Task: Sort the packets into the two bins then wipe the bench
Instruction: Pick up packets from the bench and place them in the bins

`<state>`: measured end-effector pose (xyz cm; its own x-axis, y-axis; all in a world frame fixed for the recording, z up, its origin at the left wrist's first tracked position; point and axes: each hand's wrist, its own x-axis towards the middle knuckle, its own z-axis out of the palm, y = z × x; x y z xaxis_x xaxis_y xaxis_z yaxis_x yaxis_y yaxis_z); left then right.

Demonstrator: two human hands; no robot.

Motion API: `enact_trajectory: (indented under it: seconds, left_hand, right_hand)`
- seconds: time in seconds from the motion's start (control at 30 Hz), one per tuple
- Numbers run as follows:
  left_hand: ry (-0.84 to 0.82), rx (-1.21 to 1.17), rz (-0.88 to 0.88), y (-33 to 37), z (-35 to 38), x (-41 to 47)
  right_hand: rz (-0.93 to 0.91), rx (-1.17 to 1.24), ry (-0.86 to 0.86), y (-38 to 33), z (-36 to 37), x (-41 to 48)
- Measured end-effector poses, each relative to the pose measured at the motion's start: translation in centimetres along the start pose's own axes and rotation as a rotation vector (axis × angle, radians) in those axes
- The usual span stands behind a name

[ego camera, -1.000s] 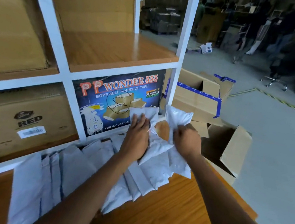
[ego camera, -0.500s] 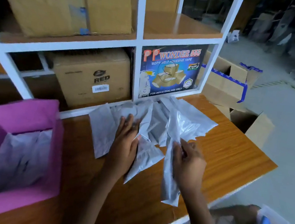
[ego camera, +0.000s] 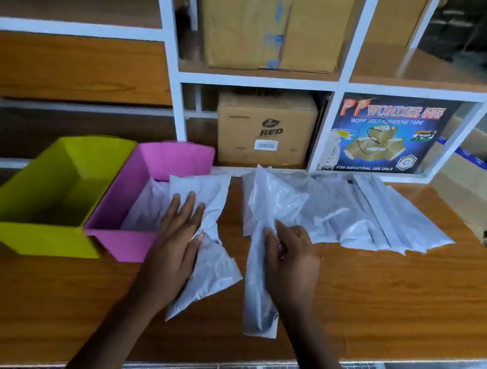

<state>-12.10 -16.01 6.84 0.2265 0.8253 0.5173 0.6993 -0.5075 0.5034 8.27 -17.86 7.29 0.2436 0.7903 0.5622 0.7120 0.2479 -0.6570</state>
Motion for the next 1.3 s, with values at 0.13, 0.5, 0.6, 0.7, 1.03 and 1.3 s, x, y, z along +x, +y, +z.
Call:
enact_trajectory:
  seconds: [0.13,0.5,0.6,0.7,1.03,1.3]
  left_hand:
    - [0.032,0.105,-0.012,-2.7,-5.6,-1.8]
    - [0.062,0.284,-0.119,-17.9,-20.6,-0.9]
    - [0.018,0.304,-0.112,-23.3,-23.5,0.7]
    - [-0.043,0.328,-0.065,-28.7,-25.1,2.7]
    - [-0.445,0.476,0.038,-37.5,-20.9,7.9]
    - [-0.880,0.626,-0.110,-38.6,-18.2,8.8]
  right_hand:
    - [-0.073,0.073,-0.046,-4.0,3.3,0.5]
    - [-0.275,0.123,-0.094,-16.8,16.3,4.0]
    - [-0.313,0.076,-0.161,-20.3,21.6,5.5]
    - [-0.327,-0.026,-0.253,-23.0,27.3,6.8]
    - [-0.188,-0.508,-0.673,-24.2,39.3,9.6]
    - [-0.123,-0.574,-0.851,-22.1,42.7,9.4]
